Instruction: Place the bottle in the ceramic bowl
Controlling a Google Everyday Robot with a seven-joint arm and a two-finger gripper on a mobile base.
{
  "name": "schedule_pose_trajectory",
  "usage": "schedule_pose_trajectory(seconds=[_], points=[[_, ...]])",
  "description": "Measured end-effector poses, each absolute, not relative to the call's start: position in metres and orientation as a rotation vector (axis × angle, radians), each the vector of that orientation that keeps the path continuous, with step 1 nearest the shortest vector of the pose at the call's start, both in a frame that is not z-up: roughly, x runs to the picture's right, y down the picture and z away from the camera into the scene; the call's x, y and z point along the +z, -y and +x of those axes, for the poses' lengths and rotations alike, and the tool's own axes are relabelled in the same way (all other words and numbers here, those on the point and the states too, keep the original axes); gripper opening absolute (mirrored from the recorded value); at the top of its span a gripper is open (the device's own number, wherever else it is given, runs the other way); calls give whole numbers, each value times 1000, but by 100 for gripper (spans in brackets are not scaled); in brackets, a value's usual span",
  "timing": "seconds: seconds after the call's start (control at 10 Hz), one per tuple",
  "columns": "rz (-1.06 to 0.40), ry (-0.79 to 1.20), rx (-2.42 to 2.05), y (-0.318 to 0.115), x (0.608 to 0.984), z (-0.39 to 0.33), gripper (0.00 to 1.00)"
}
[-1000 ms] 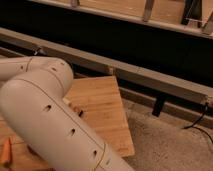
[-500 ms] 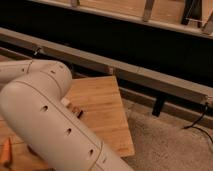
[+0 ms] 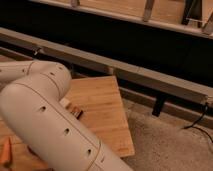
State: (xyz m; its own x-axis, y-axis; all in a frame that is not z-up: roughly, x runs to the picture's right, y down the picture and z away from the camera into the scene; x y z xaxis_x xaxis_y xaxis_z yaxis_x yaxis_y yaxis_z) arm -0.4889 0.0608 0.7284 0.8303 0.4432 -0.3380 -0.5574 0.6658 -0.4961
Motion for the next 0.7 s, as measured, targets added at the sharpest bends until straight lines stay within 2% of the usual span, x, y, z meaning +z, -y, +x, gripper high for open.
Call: schedule_pose_trajectory(seconds=[0.1,0.2,0.7], points=[[-611,-193,567,-55,722,-488,1],[-591,-192,565,-46,714,-485,0],[-520,-196,543,-18,664,-459,0]])
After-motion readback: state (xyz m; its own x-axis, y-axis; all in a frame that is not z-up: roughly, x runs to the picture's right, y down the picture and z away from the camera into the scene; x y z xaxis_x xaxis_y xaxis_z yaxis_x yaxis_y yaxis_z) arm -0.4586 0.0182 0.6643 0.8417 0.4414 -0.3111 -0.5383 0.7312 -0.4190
